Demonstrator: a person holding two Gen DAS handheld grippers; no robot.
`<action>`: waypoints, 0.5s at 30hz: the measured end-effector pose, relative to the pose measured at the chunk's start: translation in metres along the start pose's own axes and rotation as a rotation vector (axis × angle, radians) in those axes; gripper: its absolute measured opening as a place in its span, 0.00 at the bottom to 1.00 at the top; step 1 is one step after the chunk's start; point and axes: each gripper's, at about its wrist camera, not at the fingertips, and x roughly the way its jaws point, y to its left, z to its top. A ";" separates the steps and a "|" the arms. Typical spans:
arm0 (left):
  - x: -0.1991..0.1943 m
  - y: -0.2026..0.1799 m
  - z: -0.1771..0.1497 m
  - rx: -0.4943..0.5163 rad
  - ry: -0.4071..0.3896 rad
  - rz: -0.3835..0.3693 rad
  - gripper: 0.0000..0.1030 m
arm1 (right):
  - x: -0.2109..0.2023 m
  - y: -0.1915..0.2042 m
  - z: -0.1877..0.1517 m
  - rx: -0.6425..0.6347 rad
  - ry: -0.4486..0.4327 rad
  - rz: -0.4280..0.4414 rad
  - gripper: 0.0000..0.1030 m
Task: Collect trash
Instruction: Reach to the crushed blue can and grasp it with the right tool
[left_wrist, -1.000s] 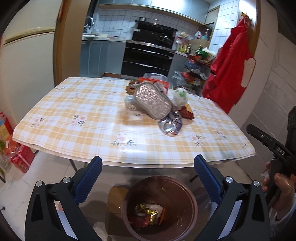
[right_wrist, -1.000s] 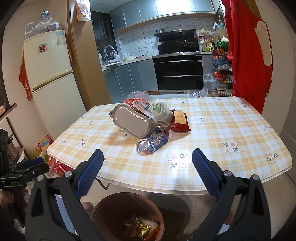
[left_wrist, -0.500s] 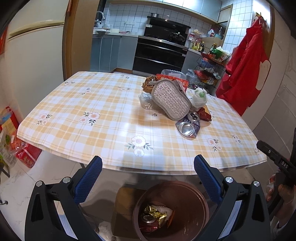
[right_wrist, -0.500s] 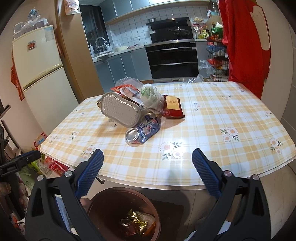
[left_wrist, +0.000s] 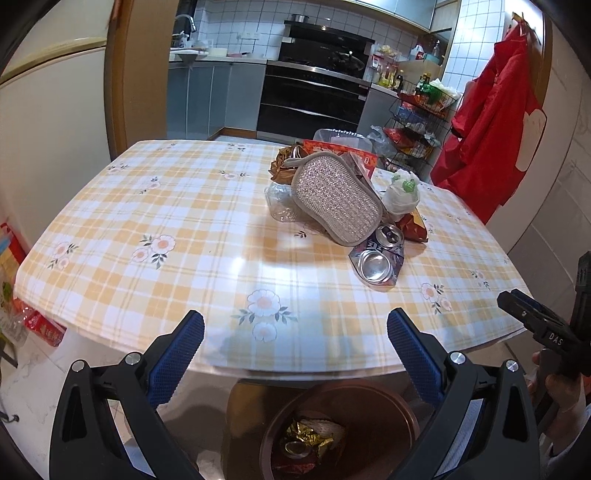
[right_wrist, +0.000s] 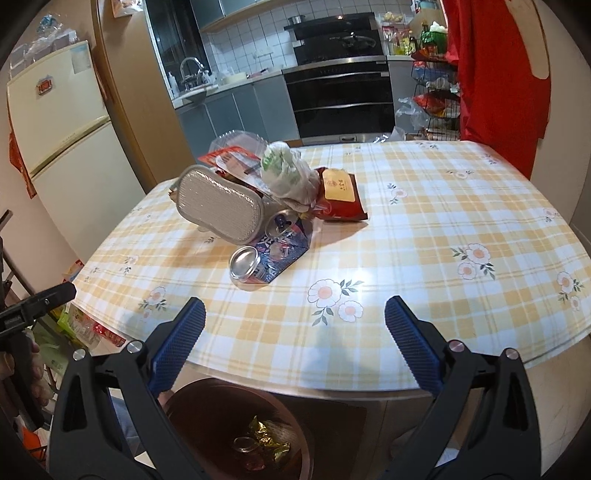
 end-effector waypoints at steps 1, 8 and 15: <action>0.005 0.001 0.002 -0.003 0.005 0.000 0.94 | 0.005 0.000 0.002 -0.006 0.005 -0.001 0.93; 0.039 0.013 0.023 -0.023 0.019 -0.003 0.94 | 0.072 0.007 0.035 -0.096 0.072 0.058 0.83; 0.070 0.025 0.053 -0.050 0.009 -0.026 0.94 | 0.163 0.022 0.072 -0.153 0.172 0.078 0.74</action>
